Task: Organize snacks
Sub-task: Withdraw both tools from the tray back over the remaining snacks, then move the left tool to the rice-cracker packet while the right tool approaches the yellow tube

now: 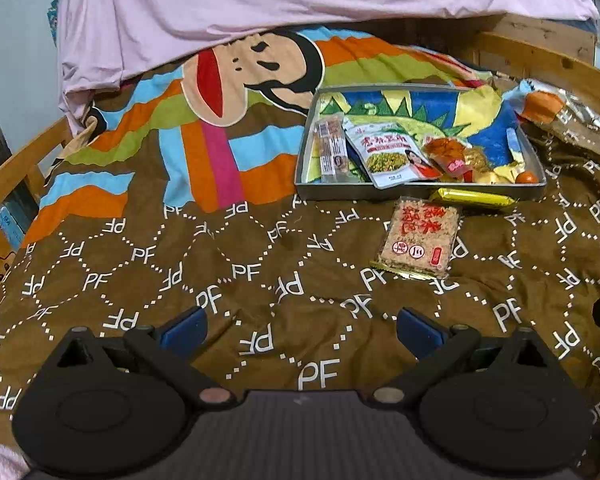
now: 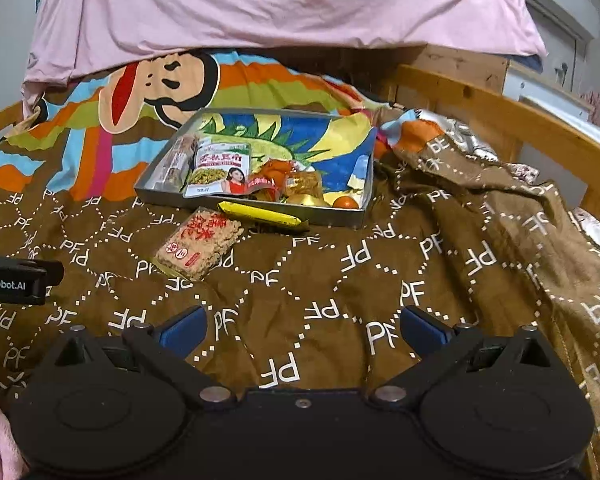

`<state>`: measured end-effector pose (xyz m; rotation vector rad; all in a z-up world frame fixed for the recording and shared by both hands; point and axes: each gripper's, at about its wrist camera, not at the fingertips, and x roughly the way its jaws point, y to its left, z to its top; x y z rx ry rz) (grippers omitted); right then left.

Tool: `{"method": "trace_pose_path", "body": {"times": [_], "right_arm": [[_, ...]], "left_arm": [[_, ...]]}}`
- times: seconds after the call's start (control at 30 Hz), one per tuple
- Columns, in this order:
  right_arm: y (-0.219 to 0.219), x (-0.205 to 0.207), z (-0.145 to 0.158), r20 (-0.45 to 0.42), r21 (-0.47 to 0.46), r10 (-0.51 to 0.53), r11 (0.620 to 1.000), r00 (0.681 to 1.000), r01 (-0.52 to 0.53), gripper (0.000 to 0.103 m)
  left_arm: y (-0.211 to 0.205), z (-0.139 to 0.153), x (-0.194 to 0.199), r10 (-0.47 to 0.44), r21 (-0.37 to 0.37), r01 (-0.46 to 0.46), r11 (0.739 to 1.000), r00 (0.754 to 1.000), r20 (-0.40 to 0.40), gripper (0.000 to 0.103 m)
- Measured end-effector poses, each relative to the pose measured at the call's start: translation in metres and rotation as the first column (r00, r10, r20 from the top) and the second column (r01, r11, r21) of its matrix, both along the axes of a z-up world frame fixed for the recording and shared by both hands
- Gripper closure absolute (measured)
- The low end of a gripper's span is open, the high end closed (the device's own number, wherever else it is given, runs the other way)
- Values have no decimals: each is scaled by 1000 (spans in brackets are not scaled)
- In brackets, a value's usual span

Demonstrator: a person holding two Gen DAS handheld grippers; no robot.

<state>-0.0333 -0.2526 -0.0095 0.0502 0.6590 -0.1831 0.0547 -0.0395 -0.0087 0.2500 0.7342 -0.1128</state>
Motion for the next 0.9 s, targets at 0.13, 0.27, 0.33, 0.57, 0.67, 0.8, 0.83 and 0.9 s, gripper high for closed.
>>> {"method": "trace_pose_path", "body": {"times": [0.13,0.27,0.33,0.57,0.67,0.8,0.83,0.9], "right_arm": [[0,10,2,-1,-49,23,999,1000,-23,1],[-2,19,6,8,-70,40,997,999,-39,1],[-4,25,6,6,-76,51,996,999,-51,1],[-12,55,5,7,-160,108,981,994,-106,1],[-20,69,1,6,-182,149,973,989,-145,1],[-29,90,-8,3,-198,230,954,973,-225,1],[-31,96,-10,-1,-198,259,947,966,-254,1],[-36,108,-16,-10,-189,316,931,949,-312,1]], "left_arm": [[-5,-2,14,-17,15,18,1000,1000,-23,0],[-12,-2,28,-41,51,42,998,999,-10,0],[-17,-2,37,-66,65,67,996,998,-12,0],[-36,-12,68,-161,83,163,983,987,-27,0],[-43,-20,81,-193,74,195,978,981,-32,0],[-51,-32,101,-229,42,231,972,972,-53,0],[-53,-34,106,-244,32,246,969,968,-55,0],[-58,-40,114,-280,16,282,959,958,-62,0]]}}
